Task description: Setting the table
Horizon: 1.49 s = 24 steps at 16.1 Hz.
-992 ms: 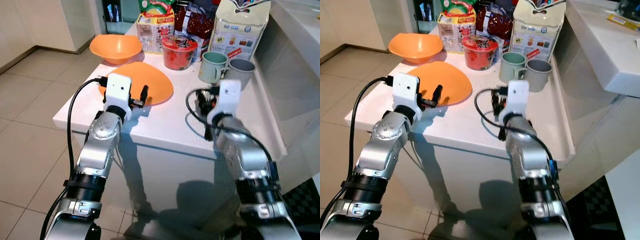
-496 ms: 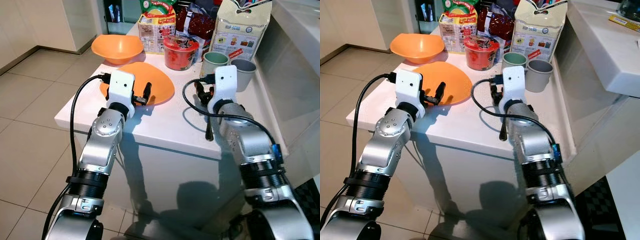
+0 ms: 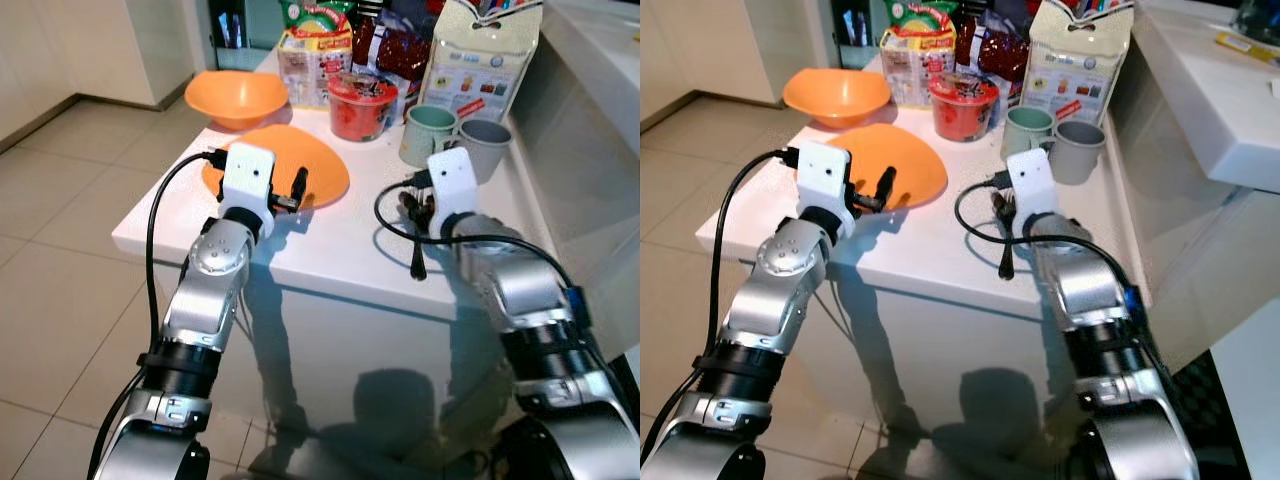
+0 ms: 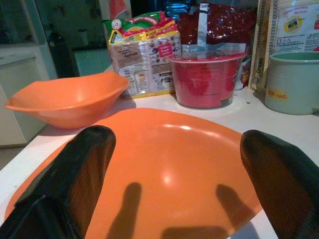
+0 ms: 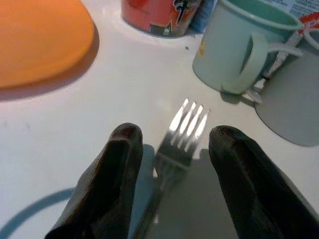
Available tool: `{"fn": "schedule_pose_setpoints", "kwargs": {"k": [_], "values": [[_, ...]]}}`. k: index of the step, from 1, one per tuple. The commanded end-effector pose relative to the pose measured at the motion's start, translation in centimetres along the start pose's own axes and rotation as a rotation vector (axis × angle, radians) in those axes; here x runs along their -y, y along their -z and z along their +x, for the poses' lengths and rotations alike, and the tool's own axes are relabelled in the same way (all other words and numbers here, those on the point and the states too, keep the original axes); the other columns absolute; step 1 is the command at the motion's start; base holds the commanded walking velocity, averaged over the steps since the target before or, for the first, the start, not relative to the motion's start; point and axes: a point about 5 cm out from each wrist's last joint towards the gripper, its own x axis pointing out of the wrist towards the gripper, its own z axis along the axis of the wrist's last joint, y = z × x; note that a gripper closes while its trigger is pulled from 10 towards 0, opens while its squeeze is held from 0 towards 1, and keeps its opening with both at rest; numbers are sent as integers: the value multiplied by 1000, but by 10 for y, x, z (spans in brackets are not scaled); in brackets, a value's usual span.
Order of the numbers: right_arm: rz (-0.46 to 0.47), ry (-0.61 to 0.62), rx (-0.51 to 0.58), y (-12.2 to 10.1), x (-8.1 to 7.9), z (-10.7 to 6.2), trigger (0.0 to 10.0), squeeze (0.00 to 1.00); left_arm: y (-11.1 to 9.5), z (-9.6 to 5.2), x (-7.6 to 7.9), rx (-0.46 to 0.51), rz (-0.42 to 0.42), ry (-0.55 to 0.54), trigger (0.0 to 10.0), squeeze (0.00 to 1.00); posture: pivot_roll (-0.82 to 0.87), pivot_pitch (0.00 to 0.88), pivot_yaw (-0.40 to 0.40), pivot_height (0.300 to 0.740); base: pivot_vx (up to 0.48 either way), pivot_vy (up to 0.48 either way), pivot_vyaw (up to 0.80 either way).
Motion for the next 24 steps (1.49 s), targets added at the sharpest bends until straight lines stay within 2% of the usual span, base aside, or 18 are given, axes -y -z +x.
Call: {"fn": "schedule_pose_setpoints", "kwargs": {"k": [1, 2, 7, 11, 14, 15, 18, 20, 24], "values": [[-20, -1, -47, 5, 4, -6, 2353, 0, 1, 0, 4, 1, 13, 13, 10000, 0, 111, 0, -65, 740, 0, 0, 0], [-28, 0, -87, 10, 8, -11, 1843, 0, 1, 0, 6, 1, 11, 14, 10000, 0, 102, 0, -79, 740, 0, 0, 0], [-16, -6, -208, 24, 16, -24, 1373, 0, 1, 0, 11, 6, 2, 10, 10000, 0, 93, 0, -117, 740, 0, 0, 0], [28, -11, -249, 25, 18, -21, 863, 0, 1, 0, 10, 7, 2, 1, 10000, 0, 98, 0, -137, 740, 0, 0, 0], [91, -23, -274, 24, 19, -18, 863, 0, 2, -1, 10, 6, 0, -5, 10000, 0, 100, 0, -146, 740, 0, 0, 0], [138, -21, -296, 22, 20, -17, 1216, 0, 3, -2, 10, 4, -2, -8, 10000, 0, 102, 0, -151, 740, 0, 0, 0], [226, -16, -323, 20, 20, -14, 1451, 0, 3, -2, 10, 4, -5, -15, 10000, 0, 103, 0, -156, 740, 0, 0, 0], [306, 6, -326, 17, 20, -9, 824, 0, 3, -2, 10, 3, -6, -18, 10000, 0, 101, 0, -155, 740, 0, 0, 0], [391, 18, -319, 12, 14, -4, 0, 0, 3, -2, 10, 5, -8, -17, 10000, 0, 104, 0, -152, 740, 0, 0, 0]]}}
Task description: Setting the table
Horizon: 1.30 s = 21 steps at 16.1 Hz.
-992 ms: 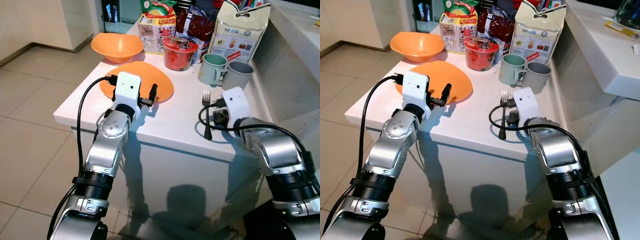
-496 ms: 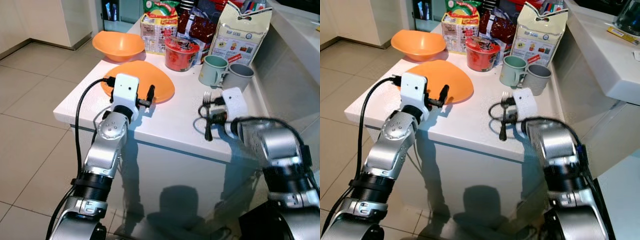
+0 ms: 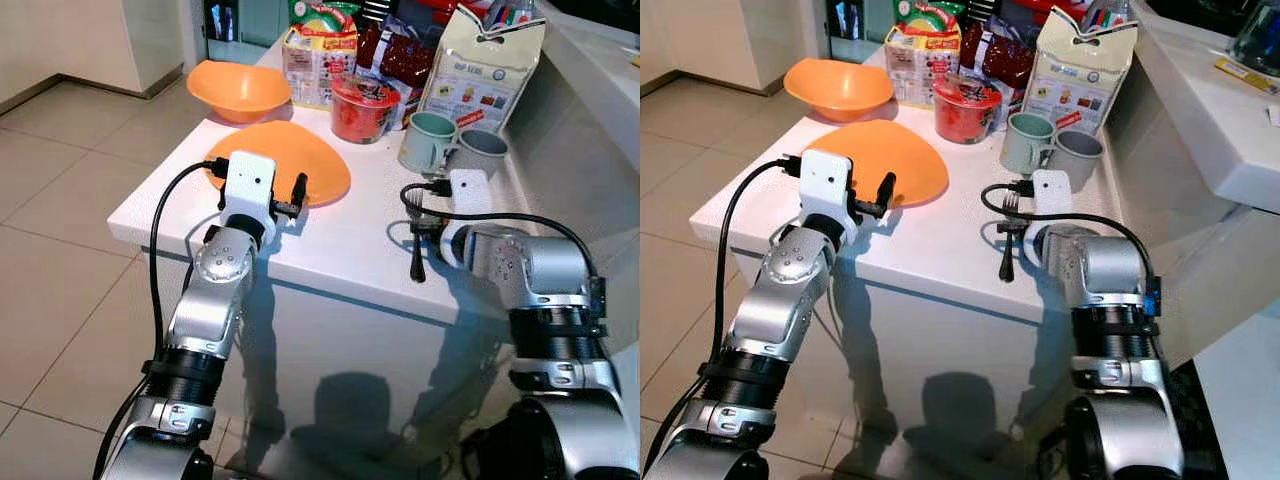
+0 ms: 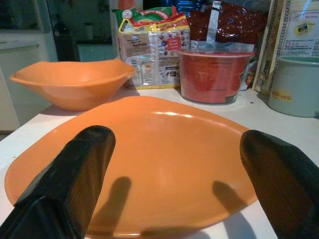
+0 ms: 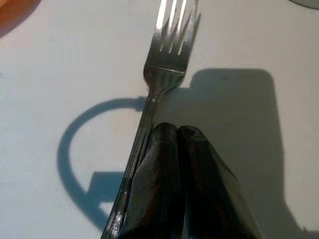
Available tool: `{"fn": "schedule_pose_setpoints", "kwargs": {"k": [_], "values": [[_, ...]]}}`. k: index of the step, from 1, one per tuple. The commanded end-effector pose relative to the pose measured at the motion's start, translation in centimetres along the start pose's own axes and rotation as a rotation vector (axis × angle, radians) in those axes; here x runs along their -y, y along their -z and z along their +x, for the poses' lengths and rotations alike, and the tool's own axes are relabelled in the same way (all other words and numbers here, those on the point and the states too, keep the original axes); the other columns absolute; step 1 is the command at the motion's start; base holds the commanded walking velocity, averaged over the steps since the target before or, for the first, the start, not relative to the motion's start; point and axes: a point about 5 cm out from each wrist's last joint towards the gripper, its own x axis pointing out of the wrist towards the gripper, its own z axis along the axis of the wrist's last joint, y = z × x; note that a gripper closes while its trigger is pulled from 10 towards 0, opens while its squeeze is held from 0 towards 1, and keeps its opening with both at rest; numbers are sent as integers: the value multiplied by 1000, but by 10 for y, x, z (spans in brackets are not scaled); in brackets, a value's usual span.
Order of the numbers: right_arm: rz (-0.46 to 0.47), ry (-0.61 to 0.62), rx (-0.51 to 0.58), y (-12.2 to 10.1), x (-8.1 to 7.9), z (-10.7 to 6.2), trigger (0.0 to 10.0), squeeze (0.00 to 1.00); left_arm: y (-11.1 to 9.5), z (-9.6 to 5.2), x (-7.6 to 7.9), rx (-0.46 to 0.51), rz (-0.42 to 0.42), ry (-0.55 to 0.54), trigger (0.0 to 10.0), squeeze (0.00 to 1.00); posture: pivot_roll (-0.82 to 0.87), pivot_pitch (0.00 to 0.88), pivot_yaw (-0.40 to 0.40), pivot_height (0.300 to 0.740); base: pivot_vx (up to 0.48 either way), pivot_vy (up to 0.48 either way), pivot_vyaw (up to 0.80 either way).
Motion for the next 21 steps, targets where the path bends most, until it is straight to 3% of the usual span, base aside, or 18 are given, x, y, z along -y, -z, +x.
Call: {"fn": "schedule_pose_setpoints", "kwargs": {"k": [1, 4, 5, 6, 15, 21], "values": [[37, 4, 10, -7, 2, -3, 157, 0, -4, 1, 4, 14, 7, 4, 10000, 0, 104, 0, -152, 740, 0, 0, 0], [80, 10, 14, -9, -2, -3, 1176, 0, -4, 0, 3, 12, 9, 3, 10000, 0, 107, 0, -150, 740, 0, 0, 0], [89, 18, 25, -12, -4, -2, 8549, 0, -4, 0, 3, 12, 10, 2, 10000, 0, 109, 0, -149, 740, 0, 0, 0], [83, 19, 31, -13, -6, -2, 10000, 0, -4, 1, 3, 11, 11, 2, 10000, 0, 111, 0, -148, 740, 0, 0, 0], [101, 49, 81, -27, -16, -1, 10000, 0, -6, 0, 0, 11, 21, 2, 10000, 0, 120, 0, -137, 740, 0, 0, 0], [88, 94, 83, -27, -11, 1, 10000, 0, -6, 0, 0, 9, 25, 3, 10000, 0, 123, 0, -134, 740, 0, 0, 0]]}}
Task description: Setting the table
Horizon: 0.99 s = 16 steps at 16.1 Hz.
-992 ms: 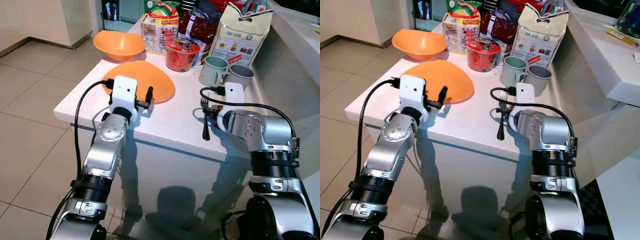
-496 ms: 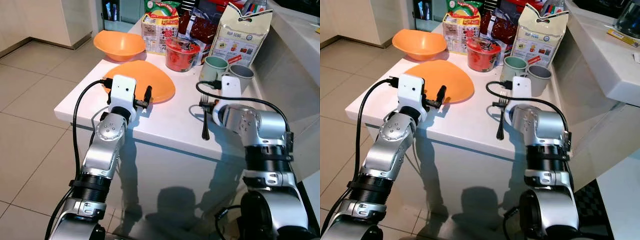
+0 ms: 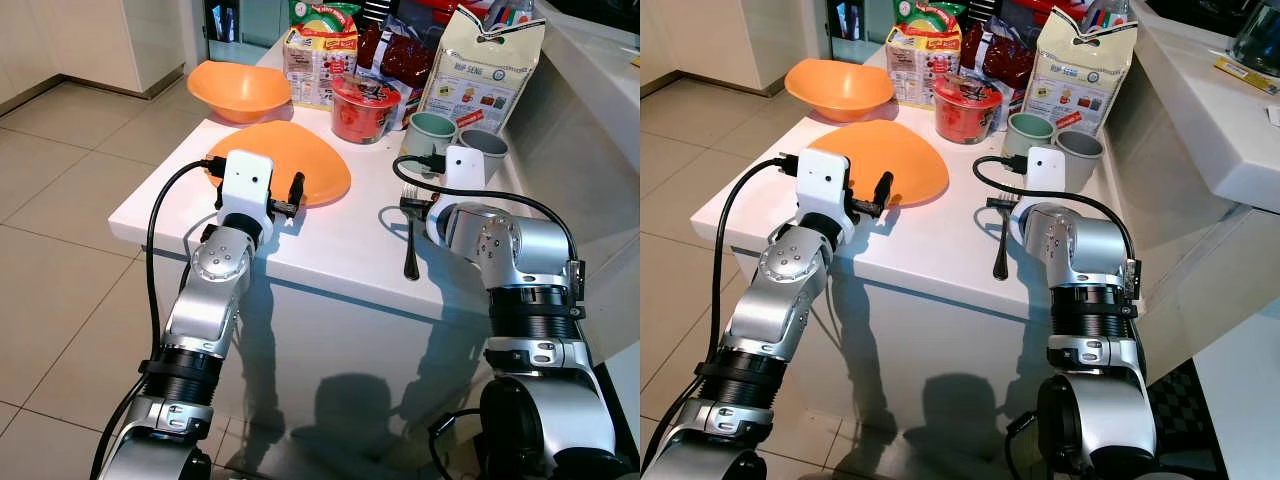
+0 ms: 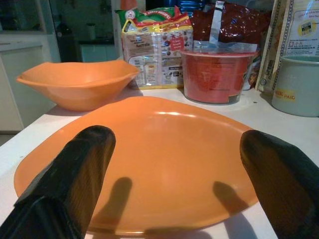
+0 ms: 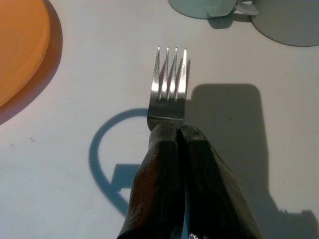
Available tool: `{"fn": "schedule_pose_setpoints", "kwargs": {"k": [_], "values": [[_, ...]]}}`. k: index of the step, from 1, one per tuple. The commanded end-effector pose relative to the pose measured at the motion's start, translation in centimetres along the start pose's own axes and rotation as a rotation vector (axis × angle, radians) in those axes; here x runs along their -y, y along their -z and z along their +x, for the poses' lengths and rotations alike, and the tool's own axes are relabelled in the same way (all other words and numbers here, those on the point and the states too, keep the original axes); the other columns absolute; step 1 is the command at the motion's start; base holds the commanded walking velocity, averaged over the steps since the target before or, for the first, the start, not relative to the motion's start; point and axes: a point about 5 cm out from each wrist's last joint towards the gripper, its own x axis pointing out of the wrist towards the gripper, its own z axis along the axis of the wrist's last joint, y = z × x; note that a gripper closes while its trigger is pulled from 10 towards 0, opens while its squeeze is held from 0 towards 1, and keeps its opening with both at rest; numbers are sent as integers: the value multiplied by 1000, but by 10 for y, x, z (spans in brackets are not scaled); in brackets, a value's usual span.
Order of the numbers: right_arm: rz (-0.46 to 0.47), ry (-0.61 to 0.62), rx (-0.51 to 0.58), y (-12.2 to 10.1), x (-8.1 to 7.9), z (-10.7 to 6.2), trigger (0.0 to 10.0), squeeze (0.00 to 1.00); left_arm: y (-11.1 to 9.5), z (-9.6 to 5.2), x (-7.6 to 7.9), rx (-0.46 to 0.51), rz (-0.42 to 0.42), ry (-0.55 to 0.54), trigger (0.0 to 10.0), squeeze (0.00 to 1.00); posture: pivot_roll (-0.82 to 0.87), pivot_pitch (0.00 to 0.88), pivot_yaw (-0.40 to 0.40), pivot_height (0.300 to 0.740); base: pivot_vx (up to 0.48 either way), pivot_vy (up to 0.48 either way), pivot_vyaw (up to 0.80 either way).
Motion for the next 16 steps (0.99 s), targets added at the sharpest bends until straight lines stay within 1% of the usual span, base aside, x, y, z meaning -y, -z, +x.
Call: {"fn": "schedule_pose_setpoints", "kwargs": {"k": [1, 2, 3, 10, 16], "values": [[-2, 31, 14, -6, 6, -1, 10000, 0, -5, 1, 4, 13, 13, 9, 10000, 0, 124, 0, -134, 740, 0, 0, 0], [-2, 31, 16, -6, 6, -1, 10000, 0, -5, 0, 3, 13, 13, 9, 10000, 0, 124, 0, -135, 740, 0, 0, 0], [5, 30, 20, -7, 7, -1, 10000, 1000, -5, 0, 3, 12, 14, 9, 10000, 0, 123, 0, -135, 740, 0, 0, 0], [22, 23, 32, -7, 10, -1, 10000, 1000, -6, 0, 4, 10, 15, 13, 10000, 0, 123, 0, -130, 740, 0, 0, 0], [15, 31, 33, -6, 10, -2, 10000, 1000, -6, 0, 4, 8, 15, 16, 10000, 0, 120, 0, -129, 740, 0, 0, 0]]}}
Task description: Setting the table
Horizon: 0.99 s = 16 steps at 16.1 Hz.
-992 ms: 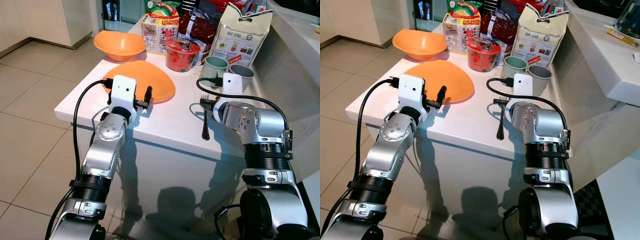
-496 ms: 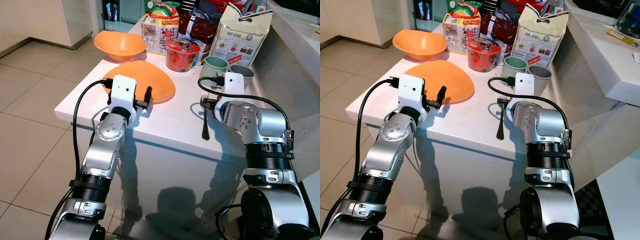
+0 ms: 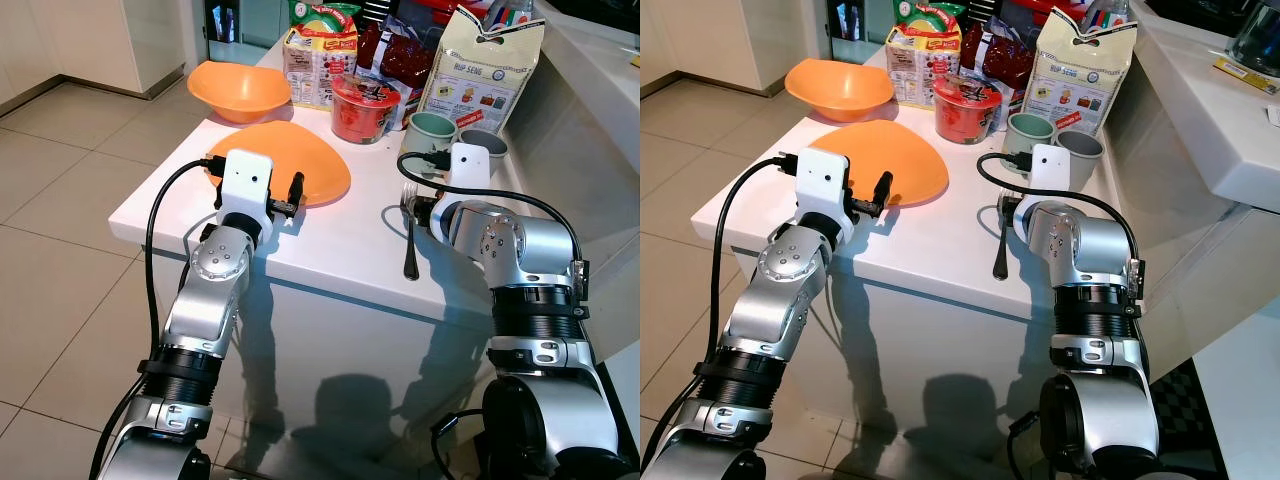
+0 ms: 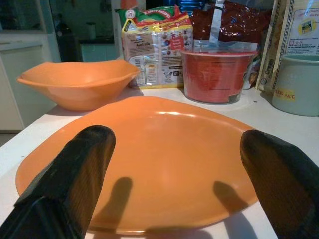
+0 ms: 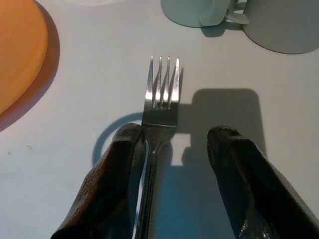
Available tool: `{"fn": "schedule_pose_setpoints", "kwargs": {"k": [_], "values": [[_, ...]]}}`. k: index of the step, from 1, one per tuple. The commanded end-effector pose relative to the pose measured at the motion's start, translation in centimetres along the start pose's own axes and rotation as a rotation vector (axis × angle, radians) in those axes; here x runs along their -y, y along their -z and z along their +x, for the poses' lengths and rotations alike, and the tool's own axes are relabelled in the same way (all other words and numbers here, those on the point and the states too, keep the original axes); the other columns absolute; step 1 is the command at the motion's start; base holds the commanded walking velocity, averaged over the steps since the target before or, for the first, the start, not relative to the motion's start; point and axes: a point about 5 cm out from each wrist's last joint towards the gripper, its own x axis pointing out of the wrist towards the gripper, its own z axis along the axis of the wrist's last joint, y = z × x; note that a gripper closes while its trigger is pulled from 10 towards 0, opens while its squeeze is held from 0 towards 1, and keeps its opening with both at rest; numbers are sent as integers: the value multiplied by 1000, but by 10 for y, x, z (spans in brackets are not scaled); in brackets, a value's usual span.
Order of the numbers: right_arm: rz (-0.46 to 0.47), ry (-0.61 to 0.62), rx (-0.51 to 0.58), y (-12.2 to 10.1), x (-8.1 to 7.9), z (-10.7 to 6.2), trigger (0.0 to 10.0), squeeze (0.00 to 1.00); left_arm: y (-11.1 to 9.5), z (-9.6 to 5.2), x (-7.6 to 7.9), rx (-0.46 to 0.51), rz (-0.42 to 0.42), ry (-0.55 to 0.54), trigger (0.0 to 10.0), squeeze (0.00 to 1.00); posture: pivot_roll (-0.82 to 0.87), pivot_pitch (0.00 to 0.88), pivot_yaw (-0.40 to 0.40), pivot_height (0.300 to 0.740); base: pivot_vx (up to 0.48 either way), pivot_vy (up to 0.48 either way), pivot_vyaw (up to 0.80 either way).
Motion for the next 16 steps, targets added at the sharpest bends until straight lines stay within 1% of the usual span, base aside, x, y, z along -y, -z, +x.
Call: {"fn": "schedule_pose_setpoints", "kwargs": {"k": [1, 5, 6, 13, 16], "values": [[6, 26, 14, -4, 7, -1, 10000, 1000, -5, 0, 5, 13, 12, 15, 10000, 0, 120, 0, -129, 740, 0, 0, 0], [-3, 33, 18, -5, 7, -2, 10000, 1000, -5, 0, 5, 11, 11, 16, 10000, 0, 122, 0, -130, 740, 0, 0, 0], [-27, 44, 7, -5, 6, -1, 10000, 0, -5, 0, 5, 11, 13, 15, 10000, 0, 125, 0, -130, 740, 0, 0, 0], [-71, 40, 2, -1, 4, 0, 10000, 0, -6, 1, 4, 14, 16, 17, 10000, 0, 129, 0, -132, 740, 0, 0, 0], [-85, 71, -36, 8, 8, 2, 10000, 0, -6, 0, 4, 13, 15, 15, 10000, 0, 127, 0, -133, 740, 0, 0, 0]]}}
